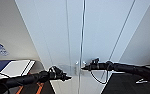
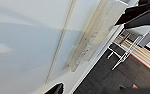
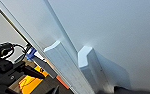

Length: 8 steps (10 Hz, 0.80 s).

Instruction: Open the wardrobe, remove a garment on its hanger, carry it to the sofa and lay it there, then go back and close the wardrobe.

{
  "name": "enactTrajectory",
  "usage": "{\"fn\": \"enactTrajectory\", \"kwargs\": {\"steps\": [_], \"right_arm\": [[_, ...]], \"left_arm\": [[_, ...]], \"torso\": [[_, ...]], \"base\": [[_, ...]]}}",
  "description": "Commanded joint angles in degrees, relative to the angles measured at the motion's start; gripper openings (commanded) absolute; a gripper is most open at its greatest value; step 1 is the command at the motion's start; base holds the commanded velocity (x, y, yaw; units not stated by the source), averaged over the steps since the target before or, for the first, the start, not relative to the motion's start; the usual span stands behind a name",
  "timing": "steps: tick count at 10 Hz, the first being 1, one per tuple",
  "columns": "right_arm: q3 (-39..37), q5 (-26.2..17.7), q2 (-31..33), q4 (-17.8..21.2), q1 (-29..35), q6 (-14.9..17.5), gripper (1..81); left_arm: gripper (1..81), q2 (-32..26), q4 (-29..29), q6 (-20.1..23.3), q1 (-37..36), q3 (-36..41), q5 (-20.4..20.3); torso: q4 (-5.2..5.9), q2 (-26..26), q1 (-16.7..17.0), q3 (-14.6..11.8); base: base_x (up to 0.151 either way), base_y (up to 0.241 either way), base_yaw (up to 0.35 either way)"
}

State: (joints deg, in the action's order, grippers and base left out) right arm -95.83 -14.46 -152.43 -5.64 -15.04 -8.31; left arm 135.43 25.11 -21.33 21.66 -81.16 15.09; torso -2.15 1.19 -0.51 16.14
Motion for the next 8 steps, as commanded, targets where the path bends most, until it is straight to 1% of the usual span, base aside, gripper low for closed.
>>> {"fn": "enactTrajectory", "kwargs": {"steps": [1, 3, 5, 8], "right_arm": [[1.17, 1.89, -0.36, -0.06, 10.16, -0.48, 81.1], [3.98, 2.68, -0.36, -0.07, 10.42, -2.14, 81.1], [6.72, 3.38, -0.27, -0.07, 9.98, -2.23, 81.1], [7.07, 3.38, -0.36, -0.07, 9.19, -2.32, 81.1]], "left_arm": [[81.1, 0.29, -0.42, -0.11, -8.25, 0.57, 0.38], [81.1, 2.74, -0.42, -0.11, -8.17, -1.8, 0.38], [81.1, 4.68, -0.42, -0.11, -8.26, -3.47, 0.38], [81.1, 8.46, -0.33, -0.11, -9.22, -7.77, 0.38]], "torso": [[0.0, 0.0, 0.0, 0.0], [0.0, 0.0, 0.0, 0.0], [0.0, 0.0, -0.02, 0.02], [0.0, -0.02, -0.05, 0.04]], "base": [[0.0, 0.0, 0.0], [0.0, 0.0, 0.0], [0.0, 0.0, 0.0], [0.0, 0.0, 0.0]]}}
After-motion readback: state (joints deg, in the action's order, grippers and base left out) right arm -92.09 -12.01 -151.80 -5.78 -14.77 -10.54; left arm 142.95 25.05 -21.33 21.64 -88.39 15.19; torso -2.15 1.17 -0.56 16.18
